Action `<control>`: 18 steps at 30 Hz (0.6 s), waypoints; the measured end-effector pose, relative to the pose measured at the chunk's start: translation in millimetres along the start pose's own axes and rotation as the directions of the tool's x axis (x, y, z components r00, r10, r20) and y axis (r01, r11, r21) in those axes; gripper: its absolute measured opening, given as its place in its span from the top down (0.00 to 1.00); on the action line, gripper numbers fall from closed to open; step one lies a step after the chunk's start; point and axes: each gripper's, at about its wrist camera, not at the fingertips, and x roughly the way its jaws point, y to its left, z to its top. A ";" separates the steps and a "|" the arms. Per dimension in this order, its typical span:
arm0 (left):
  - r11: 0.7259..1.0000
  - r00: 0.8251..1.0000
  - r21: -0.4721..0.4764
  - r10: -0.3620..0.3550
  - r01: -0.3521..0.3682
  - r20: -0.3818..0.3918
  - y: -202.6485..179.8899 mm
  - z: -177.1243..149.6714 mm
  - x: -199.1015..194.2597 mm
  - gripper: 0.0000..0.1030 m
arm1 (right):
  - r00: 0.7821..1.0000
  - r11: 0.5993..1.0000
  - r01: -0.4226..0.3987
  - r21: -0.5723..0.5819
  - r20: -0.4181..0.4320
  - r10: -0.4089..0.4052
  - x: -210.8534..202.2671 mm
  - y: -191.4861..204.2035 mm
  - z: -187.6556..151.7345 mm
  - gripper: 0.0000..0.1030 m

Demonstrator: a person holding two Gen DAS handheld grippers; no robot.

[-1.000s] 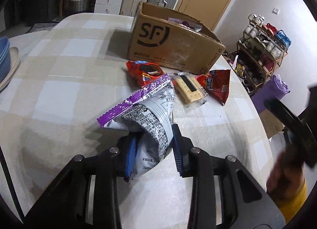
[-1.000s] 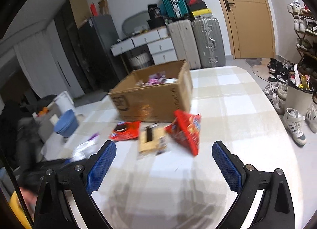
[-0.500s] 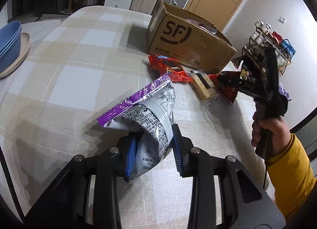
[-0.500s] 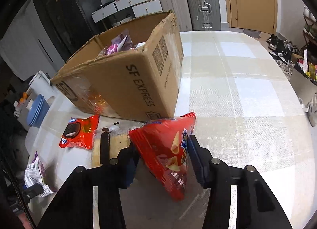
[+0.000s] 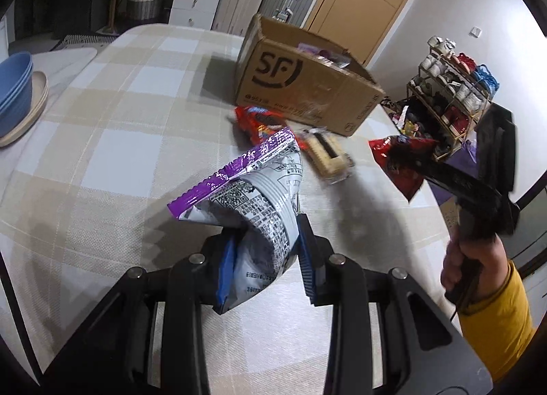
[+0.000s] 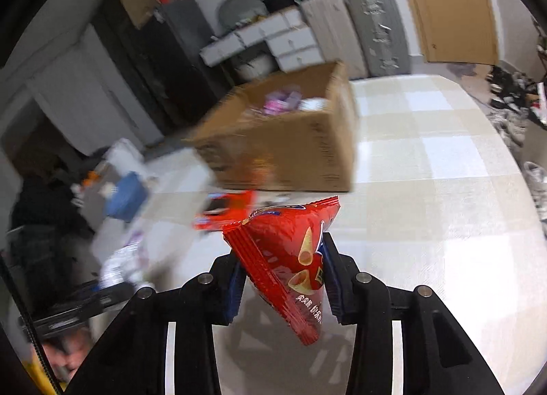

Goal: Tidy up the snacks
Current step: 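Grasp the red chip bag with the right tool and lift it while the left tool holds the silver bag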

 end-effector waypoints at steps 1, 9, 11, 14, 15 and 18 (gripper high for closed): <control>1.000 1.000 0.008 -0.003 0.003 0.008 -3.7 0.1 -4.1 0.72 | 1.000 1.000 -0.011 -0.006 0.013 0.011 -8.6 7.3 -2.6 0.61; 0.997 0.998 0.080 -0.027 0.023 0.056 -34.1 -2.4 -39.1 0.72 | 0.985 0.995 -0.081 -0.062 0.145 0.090 -74.7 56.5 -31.1 0.61; 0.995 0.997 0.095 -0.027 0.020 0.071 -40.6 -4.1 -47.9 0.72 | 0.978 0.994 -0.095 -0.062 0.180 0.104 -88.9 61.3 -40.0 0.61; 0.993 0.995 0.115 -0.031 0.020 0.092 -48.6 -8.6 -62.4 0.72 | 0.973 0.992 -0.113 -0.054 0.198 0.121 -97.3 63.2 -46.3 0.61; 0.992 0.995 0.126 -0.031 0.018 0.097 -51.6 -10.4 -66.9 0.72 | 0.969 0.993 -0.111 -0.048 0.219 0.119 -107.6 65.6 -52.5 0.61; 0.990 0.994 0.142 -0.042 0.026 0.106 -58.0 -14.6 -76.6 0.72 | 0.963 0.992 -0.119 -0.046 0.236 0.126 -117.8 68.4 -56.6 0.61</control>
